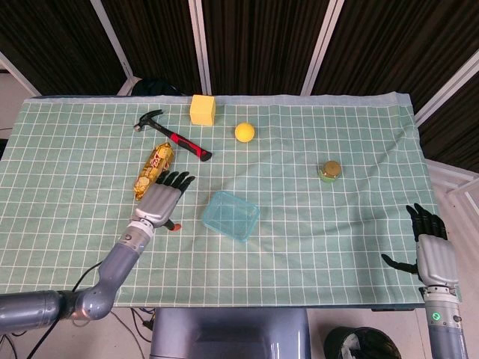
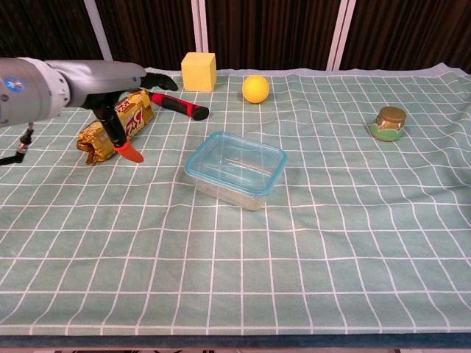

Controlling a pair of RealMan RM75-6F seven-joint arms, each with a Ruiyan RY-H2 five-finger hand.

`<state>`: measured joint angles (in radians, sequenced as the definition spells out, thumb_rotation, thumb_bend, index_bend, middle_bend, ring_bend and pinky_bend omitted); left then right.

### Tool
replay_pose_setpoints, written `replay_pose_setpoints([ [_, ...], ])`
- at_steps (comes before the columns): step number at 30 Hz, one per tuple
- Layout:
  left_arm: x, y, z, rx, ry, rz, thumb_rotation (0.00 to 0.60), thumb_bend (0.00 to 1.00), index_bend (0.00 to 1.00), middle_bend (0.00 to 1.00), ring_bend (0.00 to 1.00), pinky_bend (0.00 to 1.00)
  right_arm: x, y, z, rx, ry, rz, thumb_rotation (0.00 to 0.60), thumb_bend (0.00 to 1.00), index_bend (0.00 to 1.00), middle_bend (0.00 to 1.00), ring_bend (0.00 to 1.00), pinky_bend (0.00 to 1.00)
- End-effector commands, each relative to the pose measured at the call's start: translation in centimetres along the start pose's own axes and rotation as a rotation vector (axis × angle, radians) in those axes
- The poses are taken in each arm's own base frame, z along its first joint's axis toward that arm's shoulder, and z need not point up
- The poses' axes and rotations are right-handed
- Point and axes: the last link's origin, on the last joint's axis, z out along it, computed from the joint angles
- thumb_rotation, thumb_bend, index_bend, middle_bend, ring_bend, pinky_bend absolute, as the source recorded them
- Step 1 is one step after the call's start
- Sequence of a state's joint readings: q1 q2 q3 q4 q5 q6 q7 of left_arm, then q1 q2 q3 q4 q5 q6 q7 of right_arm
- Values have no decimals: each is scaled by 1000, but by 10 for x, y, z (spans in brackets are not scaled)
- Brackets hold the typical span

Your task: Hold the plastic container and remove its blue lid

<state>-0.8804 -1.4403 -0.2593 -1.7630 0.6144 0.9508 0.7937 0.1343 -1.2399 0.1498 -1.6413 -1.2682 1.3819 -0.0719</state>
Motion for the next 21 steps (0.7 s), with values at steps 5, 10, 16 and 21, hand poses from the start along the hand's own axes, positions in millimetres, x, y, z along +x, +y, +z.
replay_pose_setpoints([
  [5,-7,41,27,-38,-75,23,600,0,0,0,0,0,-1,0,1,-16,-13,11,600,188,0,0,0,0],
  [10,-13,56,40,-50,-109,28,600,0,0,0,0,0,-1,-1,1,-19,-15,18,600,188,0,0,0,0],
  [16,-18,70,51,-80,-135,45,600,0,0,0,0,0,-2,-1,1,-23,-21,25,600,188,0,0,0,0],
  [21,-19,78,58,-102,-150,61,600,0,0,0,0,0,-2,-1,1,-25,-27,26,600,188,0,0,0,0],
])
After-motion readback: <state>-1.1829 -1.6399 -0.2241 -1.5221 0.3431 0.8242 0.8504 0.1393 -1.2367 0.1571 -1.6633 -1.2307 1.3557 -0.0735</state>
